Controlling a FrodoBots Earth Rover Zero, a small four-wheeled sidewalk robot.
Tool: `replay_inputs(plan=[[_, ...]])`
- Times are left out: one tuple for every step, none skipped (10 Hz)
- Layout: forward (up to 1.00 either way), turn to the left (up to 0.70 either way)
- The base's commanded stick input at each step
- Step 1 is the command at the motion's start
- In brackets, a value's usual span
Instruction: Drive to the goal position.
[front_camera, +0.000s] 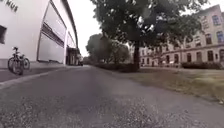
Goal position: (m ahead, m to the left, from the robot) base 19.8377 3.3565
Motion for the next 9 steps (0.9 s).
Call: replay_inputs(plan=[[0.70, 0.00], [0.70, 0.00], [0.70, 0.00], [0.70, 0.00], [0.70, 0.00], [0.70, 0.00], [0.70, 0.00], [0.70, 0.00], [0.70, 0.00]])
